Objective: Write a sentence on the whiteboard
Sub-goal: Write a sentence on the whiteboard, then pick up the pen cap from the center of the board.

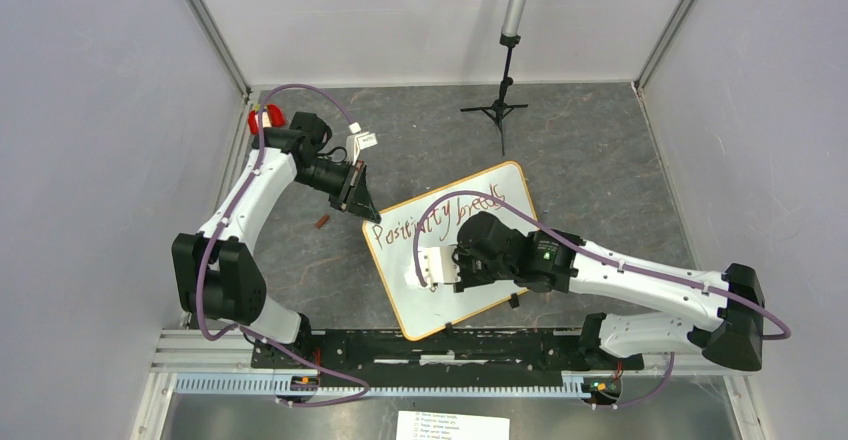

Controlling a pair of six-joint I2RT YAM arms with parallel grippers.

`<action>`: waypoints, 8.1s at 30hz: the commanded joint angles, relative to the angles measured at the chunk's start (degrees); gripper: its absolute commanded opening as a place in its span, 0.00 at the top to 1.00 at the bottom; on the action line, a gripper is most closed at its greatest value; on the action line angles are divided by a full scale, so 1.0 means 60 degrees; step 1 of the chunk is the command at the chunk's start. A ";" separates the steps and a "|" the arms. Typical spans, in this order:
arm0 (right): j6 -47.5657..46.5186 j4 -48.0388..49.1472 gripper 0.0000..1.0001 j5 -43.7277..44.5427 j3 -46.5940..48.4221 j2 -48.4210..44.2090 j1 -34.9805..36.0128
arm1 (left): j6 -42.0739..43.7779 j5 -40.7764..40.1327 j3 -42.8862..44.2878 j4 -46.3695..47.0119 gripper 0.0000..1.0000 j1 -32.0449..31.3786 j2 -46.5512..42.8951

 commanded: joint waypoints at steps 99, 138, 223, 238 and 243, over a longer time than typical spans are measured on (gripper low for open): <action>0.0031 -0.0439 1.00 -0.1550 0.0399 -0.0390 -0.1439 | -0.0115 -0.0104 -0.0040 0.0166 0.82 -0.0051 0.0115; -0.0016 -0.0576 1.00 -0.0082 -0.0005 -0.0808 -0.1472 | -0.0181 -0.0133 0.0090 0.0167 0.82 -0.0051 0.0251; -0.1453 -0.2465 1.00 -0.2219 0.1253 -0.1017 -0.1198 | -0.0421 0.1301 0.0681 0.0166 0.53 0.0622 -0.0453; 0.0624 -0.0955 1.00 -0.3008 0.2954 -0.0489 -0.3070 | 0.1692 -0.3399 0.0406 0.0106 0.42 0.4100 -0.0574; 0.1226 -0.0496 1.00 -0.3206 0.3398 -0.0147 -0.3652 | 0.2577 -0.4045 -0.1219 0.1344 0.42 0.4083 -0.0748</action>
